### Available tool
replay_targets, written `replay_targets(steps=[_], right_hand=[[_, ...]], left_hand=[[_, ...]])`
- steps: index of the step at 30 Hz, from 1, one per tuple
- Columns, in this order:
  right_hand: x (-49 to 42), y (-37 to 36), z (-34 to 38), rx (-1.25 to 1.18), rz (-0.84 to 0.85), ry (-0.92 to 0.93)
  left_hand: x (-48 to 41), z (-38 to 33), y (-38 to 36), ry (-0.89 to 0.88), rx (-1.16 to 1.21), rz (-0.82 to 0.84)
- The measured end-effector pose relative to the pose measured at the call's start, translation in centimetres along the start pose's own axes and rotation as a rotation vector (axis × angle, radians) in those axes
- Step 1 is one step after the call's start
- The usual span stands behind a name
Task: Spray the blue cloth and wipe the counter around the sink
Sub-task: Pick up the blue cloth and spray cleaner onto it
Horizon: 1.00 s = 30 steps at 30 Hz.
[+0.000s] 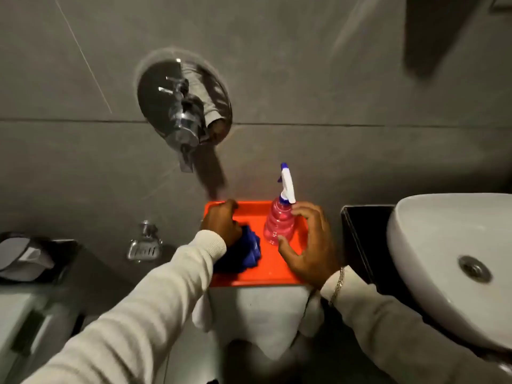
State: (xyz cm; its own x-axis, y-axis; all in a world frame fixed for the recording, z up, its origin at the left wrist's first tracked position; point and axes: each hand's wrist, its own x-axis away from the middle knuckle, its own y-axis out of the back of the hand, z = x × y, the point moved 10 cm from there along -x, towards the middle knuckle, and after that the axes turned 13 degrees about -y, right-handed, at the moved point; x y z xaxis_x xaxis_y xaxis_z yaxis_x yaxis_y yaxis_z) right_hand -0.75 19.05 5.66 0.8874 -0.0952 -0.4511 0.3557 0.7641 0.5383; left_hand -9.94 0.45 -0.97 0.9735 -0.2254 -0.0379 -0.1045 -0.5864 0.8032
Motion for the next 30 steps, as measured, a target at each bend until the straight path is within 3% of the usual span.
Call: replay_targets(steps=[4,8,13,16,23,30], right_hand=[[0.0,-2.1,-6.1,0.010,0.035,-0.276],[-3.8,-4.5,-10.6,-0.100,0.173,-0.528],[-9.7,-7.0,-10.5,-0.137,0.223,-0.454],[-10.4,-8.8,-10.3,-0.134,0.269,-0.434],[-11.7,-10.4,-10.1,-0.329,0.281,-0.472],[-13.6,-9.9,-3.7,-0.235,0.672,-0.429]], left_hand=[[1.5,5.0,-4.3,0.347,-0.055,0.284],[2.1,6.2,-7.2,0.422,-0.023,0.320],[1.3,6.9,-8.6,0.432,-0.150,0.328],[0.7,7.2,-8.7,0.468,-0.104,0.297],[0.6,8.3,-8.0,0.631,0.345,0.147],[0.0,6.2,-5.5,0.538,1.032,-0.142]])
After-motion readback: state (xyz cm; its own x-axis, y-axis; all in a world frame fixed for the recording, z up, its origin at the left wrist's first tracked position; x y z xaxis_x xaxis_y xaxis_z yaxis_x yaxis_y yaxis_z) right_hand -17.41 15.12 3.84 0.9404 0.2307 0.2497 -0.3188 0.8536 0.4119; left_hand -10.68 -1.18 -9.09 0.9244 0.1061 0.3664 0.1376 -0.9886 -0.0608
